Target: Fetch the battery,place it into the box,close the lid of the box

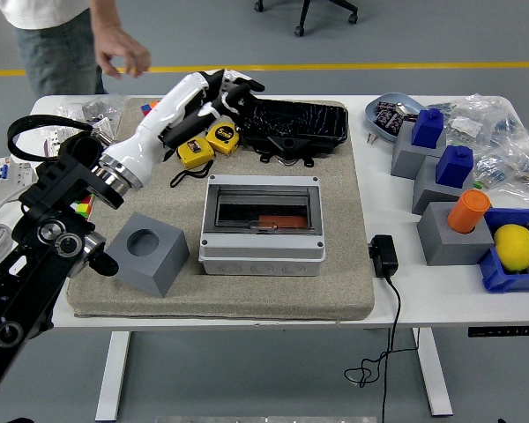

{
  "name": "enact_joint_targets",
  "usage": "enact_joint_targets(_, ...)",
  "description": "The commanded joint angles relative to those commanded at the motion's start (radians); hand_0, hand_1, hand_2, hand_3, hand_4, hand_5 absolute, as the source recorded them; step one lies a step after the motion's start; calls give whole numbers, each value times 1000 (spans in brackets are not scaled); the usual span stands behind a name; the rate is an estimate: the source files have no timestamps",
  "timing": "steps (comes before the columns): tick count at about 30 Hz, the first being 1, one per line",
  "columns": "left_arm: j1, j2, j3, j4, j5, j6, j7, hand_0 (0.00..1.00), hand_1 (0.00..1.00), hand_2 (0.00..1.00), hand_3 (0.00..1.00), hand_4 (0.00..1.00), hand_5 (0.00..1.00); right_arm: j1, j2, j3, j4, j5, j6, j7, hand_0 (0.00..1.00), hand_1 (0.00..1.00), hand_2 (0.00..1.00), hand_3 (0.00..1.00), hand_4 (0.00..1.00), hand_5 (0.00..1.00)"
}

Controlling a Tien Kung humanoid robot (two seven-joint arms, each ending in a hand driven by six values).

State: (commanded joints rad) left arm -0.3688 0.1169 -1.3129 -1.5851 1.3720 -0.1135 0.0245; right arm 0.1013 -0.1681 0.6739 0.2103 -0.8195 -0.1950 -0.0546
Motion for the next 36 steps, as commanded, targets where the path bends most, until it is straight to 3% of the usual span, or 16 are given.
enact_joint_targets(1,5,1,-19,-1,-39,5,-2,785,822,774,739,998,886,0,0,0,0,0,0,0,753,699,716,752,998,980)
enact_joint_targets(6,56,26,-96,-9,-252,99,-44,785,822,774,739,998,886,0,0,4,-1,1,-2,1,753,699,716,752,998,980)
enact_joint_targets(7,64,27,-103,-10,-260,126,-54,906,951,908,860,998,918,0,-1,5,-2,1,-3,2,752,699,716,752,998,979)
enact_joint_targets(12,103,11,-146,-24,-70,323,-19,906,951,908,860,998,918,-1,-3,9,-3,2,-5,4,752,699,716,752,998,979)
enact_joint_targets(13,113,6,-157,-20,-24,363,3,998,998,998,998,998,998,-1,-3,10,-3,1,-4,3,751,698,716,752,998,979)
enact_joint_targets(14,120,1,-168,-13,15,380,17,998,998,998,998,998,998,-2,-3,12,-3,0,-5,3,751,698,716,752,998,979)
enact_joint_targets(20,171,-14,-220,30,268,352,68,998,998,998,998,998,998,2,-3,10,-2,-3,-4,2,752,699,716,752,998,979)
enact_joint_targets(30,241,-20,-271,29,684,291,161,998,998,998,998,998,998,-3,-7,3,-2,-3,-5,1,752,699,716,752,998,980)
enact_joint_targets(33,259,-24,-282,27,808,323,152,998,998,998,998,998,998,-4,-7,2,-3,-3,-7,1,753,699,716,752,998,980)
enact_joint_targets(36,271,-33,-294,35,897,412,106,998,998,998,998,998,998,-1,-7,2,-2,-4,-7,2,753,699,716,752,998,980)
